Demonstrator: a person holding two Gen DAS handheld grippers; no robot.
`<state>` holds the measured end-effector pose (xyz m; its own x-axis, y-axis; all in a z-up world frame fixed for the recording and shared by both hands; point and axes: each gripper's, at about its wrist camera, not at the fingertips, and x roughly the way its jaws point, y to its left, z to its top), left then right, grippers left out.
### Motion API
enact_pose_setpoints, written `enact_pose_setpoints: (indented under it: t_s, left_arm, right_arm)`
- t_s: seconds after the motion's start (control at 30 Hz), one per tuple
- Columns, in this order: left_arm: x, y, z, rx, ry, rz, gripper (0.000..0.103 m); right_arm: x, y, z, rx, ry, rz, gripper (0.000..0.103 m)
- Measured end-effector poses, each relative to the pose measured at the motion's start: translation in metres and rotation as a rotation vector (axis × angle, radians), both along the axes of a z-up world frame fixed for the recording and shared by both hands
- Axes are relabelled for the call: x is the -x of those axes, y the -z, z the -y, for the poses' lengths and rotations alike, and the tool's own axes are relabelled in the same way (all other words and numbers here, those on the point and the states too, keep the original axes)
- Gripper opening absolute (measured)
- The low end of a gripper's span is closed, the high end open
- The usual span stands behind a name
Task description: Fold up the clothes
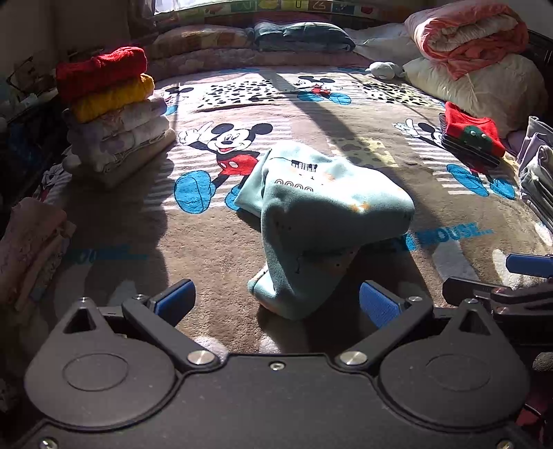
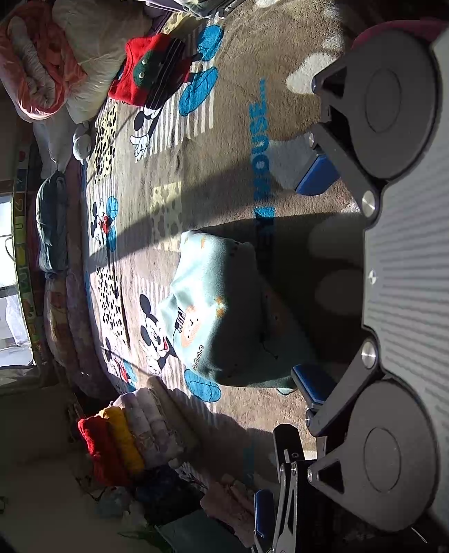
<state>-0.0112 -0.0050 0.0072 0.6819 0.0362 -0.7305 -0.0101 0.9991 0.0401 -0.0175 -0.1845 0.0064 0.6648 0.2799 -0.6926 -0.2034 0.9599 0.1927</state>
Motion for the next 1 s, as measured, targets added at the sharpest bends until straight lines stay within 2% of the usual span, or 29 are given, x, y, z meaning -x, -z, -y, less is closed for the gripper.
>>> enact_pose_setpoints:
  t_s: [1.0]
  left_arm:
    - [-0.021, 0.006, 0.005, 0.008, 0.001, -0.013, 0.102]
  right_arm:
    - [-0.016, 0.006, 0.008, -0.029, -0.007, -0.018, 0.103]
